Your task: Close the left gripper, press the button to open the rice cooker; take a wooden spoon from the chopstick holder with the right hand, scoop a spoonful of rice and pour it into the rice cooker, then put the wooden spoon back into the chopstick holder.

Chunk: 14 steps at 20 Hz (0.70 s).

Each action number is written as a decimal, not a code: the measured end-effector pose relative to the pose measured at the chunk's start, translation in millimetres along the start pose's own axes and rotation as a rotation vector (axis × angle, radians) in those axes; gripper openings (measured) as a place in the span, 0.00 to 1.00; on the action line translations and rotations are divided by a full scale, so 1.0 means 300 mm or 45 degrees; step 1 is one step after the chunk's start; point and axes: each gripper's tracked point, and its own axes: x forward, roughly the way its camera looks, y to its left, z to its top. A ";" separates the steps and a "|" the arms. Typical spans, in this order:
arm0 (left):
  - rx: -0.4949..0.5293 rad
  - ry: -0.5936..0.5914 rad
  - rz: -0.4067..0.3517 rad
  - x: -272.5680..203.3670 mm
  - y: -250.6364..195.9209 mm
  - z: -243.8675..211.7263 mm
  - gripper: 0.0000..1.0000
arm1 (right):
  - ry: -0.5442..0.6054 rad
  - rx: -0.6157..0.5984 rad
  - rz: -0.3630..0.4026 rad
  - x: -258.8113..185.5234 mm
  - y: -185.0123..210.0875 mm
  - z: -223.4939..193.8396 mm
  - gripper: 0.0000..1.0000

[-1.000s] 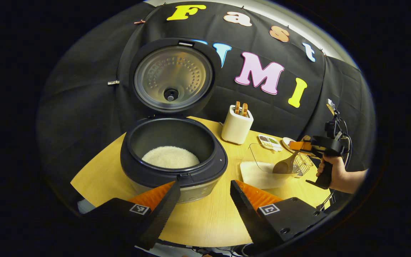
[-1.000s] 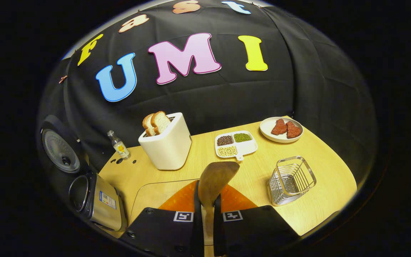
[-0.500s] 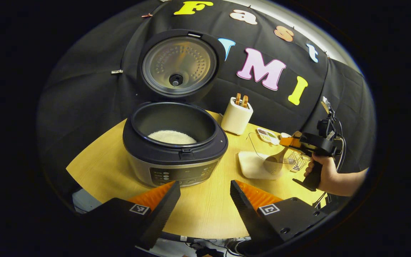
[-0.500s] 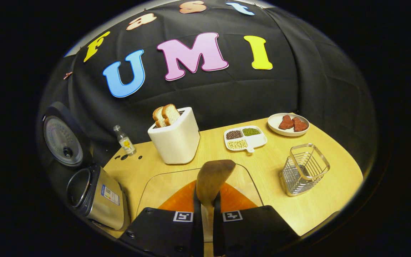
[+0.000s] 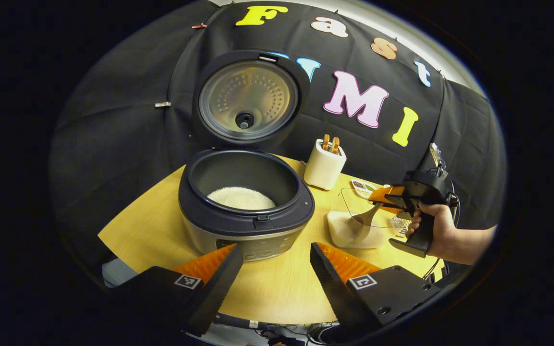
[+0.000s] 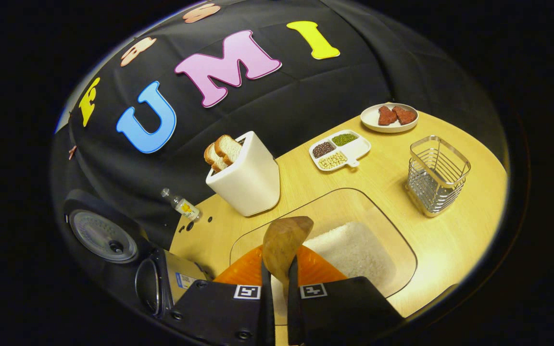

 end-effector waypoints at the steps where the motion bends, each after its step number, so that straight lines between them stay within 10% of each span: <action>1: -0.009 -0.001 0.001 -0.004 -0.002 0.003 0.96 | 0.016 0.028 0.016 -0.002 0.019 -0.007 0.15; 14: 0.060 -0.120 -0.054 -0.073 -0.128 0.155 0.95 | -0.053 0.358 -0.014 -0.135 -0.168 0.185 0.15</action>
